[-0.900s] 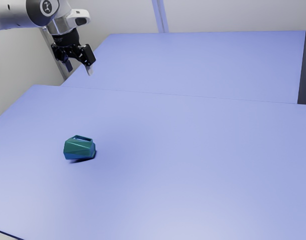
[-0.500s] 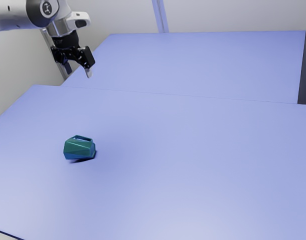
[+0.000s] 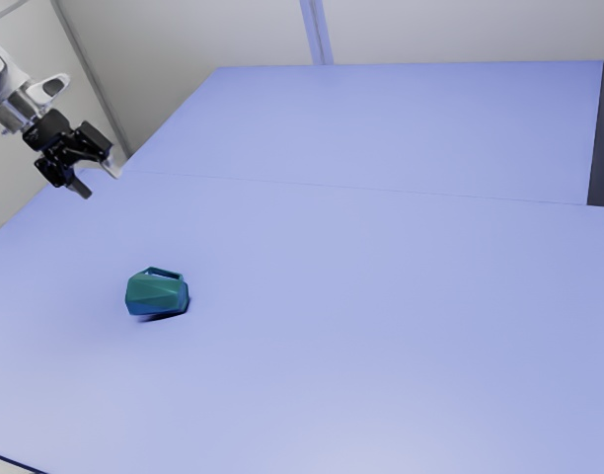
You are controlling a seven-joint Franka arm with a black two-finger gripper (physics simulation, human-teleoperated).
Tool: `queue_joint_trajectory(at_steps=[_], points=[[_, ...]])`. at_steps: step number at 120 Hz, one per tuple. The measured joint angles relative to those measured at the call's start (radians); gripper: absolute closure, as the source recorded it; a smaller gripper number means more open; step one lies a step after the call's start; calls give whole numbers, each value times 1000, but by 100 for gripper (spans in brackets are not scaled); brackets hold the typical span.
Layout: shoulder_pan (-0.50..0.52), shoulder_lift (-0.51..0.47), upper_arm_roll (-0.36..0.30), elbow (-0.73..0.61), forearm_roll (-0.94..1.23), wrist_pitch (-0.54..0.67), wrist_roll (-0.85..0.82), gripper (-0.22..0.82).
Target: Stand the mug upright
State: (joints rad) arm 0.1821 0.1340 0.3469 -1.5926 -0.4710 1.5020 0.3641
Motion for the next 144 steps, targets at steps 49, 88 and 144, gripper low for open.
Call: queue_joint_trajectory(at_steps=[49,88,144], points=[[127,182,1,-74,-165,20,189,0],[166,193,1,-200,-219,96,285,0],[170,266,-4,-322,-430,138,457,0]])
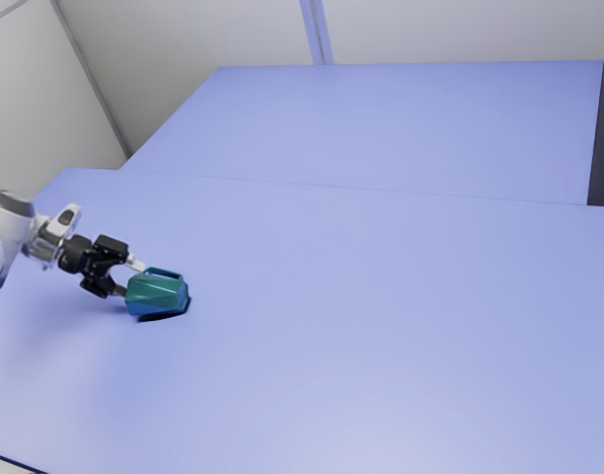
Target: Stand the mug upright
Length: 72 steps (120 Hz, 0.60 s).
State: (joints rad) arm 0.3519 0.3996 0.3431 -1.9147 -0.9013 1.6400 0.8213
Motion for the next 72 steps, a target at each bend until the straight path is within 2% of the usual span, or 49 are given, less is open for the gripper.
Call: queue_joint_trajectory(at_steps=[15,32,42,56,72], points=[[0,0,-5,-12,-40,-8,43,2],[0,0,-6,-12,-56,-15,81,39],[0,-1,-6,-11,-60,-18,100,54],[0,-6,-6,-9,-63,-27,123,66],[0,-12,-6,-9,-65,-54,144,73]])
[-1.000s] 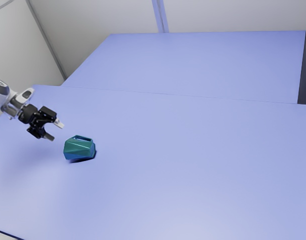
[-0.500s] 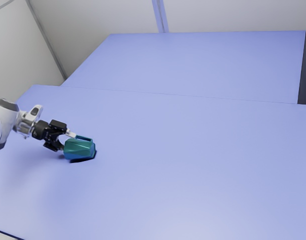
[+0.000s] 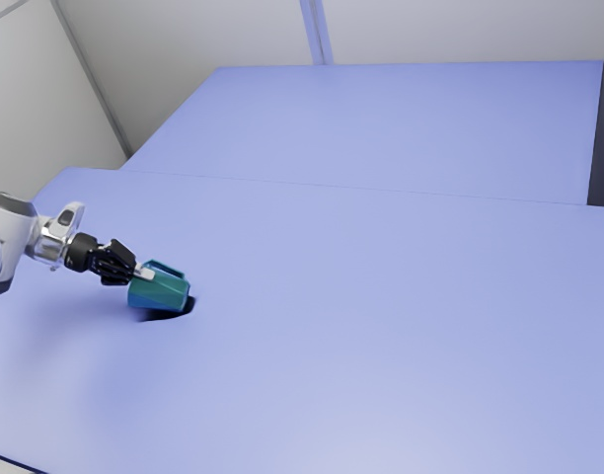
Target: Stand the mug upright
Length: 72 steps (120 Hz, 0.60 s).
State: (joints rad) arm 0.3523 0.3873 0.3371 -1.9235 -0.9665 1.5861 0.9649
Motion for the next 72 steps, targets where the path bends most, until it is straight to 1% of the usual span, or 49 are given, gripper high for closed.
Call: queue_joint_trajectory(at_steps=[17,29,41,49,60,72], points=[[-5,-14,0,0,0,-34,18,75],[-17,-48,0,0,2,-57,27,76],[-77,-104,4,6,26,-68,27,77],[-133,-151,3,18,80,-52,12,77],[-184,-187,-12,45,182,-18,-23,78],[-212,-224,-65,64,323,40,-75,78]])
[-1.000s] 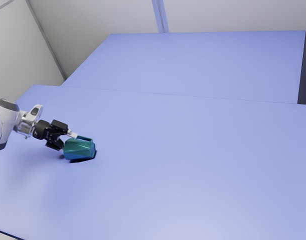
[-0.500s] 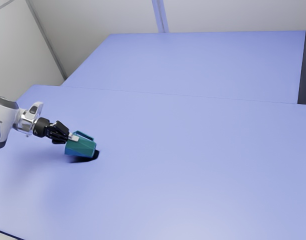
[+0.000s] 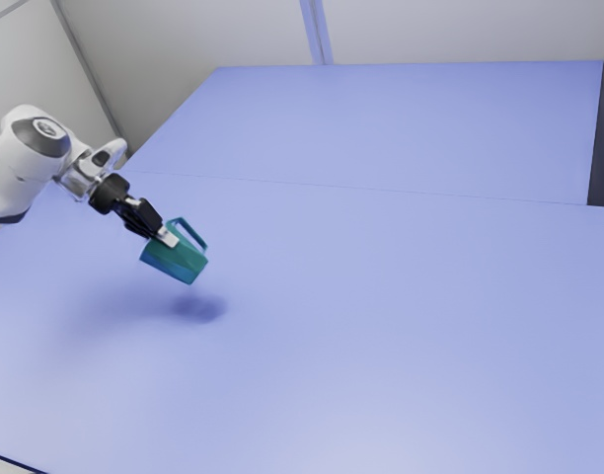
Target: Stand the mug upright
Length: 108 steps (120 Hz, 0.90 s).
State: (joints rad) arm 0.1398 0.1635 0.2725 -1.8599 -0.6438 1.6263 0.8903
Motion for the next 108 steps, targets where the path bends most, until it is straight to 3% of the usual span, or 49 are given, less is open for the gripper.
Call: queue_joint_trajectory(at_steps=[20,47,76,108], points=[[-23,-50,-140,16,269,112,-111,78],[-56,-68,-211,-13,494,264,-261,78],[-60,-52,-255,-92,580,431,-380,78],[-56,24,-257,-105,620,501,-470,78]])
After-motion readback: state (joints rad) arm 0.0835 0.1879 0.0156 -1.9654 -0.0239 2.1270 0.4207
